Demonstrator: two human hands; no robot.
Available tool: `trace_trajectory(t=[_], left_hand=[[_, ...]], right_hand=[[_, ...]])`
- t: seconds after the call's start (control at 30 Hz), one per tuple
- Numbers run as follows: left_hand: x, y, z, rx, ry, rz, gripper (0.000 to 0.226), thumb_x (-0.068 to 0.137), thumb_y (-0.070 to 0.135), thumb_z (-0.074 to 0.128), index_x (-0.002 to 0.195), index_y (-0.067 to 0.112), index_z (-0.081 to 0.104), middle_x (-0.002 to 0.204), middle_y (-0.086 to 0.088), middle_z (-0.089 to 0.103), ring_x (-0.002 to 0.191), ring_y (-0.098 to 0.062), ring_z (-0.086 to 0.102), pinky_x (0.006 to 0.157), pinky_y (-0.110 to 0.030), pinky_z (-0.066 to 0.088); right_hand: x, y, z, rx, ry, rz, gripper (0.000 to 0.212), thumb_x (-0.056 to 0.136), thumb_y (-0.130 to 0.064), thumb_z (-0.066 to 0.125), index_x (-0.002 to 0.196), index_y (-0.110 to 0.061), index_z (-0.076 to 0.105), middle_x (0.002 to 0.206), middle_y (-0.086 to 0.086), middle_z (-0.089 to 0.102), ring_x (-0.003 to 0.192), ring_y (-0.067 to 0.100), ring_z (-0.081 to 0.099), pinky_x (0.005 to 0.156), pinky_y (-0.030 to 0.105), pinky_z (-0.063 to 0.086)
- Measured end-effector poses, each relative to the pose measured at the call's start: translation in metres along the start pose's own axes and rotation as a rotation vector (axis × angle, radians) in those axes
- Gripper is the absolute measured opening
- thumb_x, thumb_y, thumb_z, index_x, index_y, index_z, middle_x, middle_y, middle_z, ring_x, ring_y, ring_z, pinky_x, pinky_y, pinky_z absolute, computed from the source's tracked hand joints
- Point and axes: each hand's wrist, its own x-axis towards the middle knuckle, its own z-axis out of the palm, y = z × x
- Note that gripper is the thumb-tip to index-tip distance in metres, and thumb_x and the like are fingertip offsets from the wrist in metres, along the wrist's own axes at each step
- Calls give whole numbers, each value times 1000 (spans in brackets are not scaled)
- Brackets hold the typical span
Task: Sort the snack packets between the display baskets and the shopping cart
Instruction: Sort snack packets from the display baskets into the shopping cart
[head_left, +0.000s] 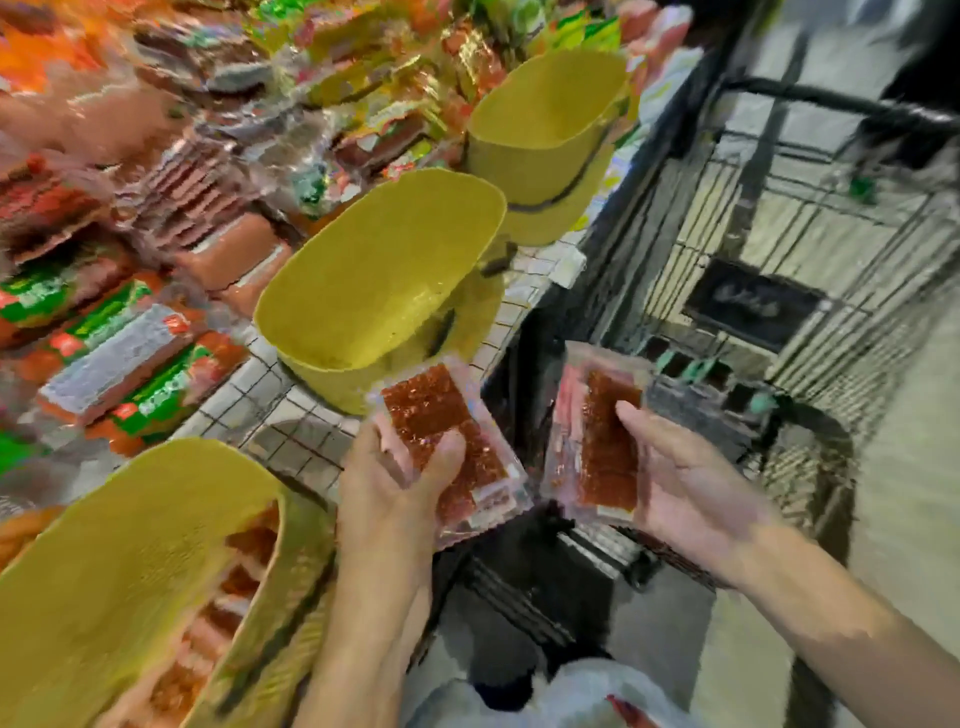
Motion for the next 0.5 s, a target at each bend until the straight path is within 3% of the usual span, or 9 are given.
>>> trace_trajectory(t=[0.1,0.2,0.3,0.4,0.43,0.5], left_hand=[[27,-37,61,55,-106,-63,50,75,4,65,124,1,53,100,-10,68,90,-28,62,74,-48,56],[56,-85,116,164,-226,-106,42,86,-6,59,126,2,49,110,-17,62,99,-28,57,88,-52,49],[82,-141,160,288,-330,-138,38,91,-4,56,125,7,46,114,-13,58,105,-27,57,82,-42,53],[103,-200,196,421,-448,-259,41,94,0,55,131,5,40,126,-21,54,116,-38,56,91,-56,50],[109,-220,206,465,-482,-288,40,94,1,55,131,5,40,125,-22,55,116,-40,55,91,-54,51],[119,-261,220,577,-541,-312,34,94,1,55,124,8,43,116,-14,57,115,-35,56,86,-34,54]], right_hand=[[-7,-25,-77,39,191,-123,32,83,-19,55,111,-7,66,106,19,70,89,31,70,70,51,58],[-12,-40,-152,90,301,-213,38,88,-19,51,122,-6,59,110,19,68,93,32,69,74,53,57],[-6,-38,-214,103,499,-275,31,89,-15,50,118,-10,58,98,11,72,84,23,70,69,47,59],[11,-19,-263,13,774,-264,30,96,-7,47,125,-6,54,109,14,68,93,27,66,85,49,54],[19,-10,-275,-23,863,-239,32,97,-6,46,129,-4,51,116,17,64,101,31,63,91,53,51],[37,10,-295,-170,1027,-164,35,97,-6,48,132,-5,46,123,17,58,111,33,58,91,51,50]])
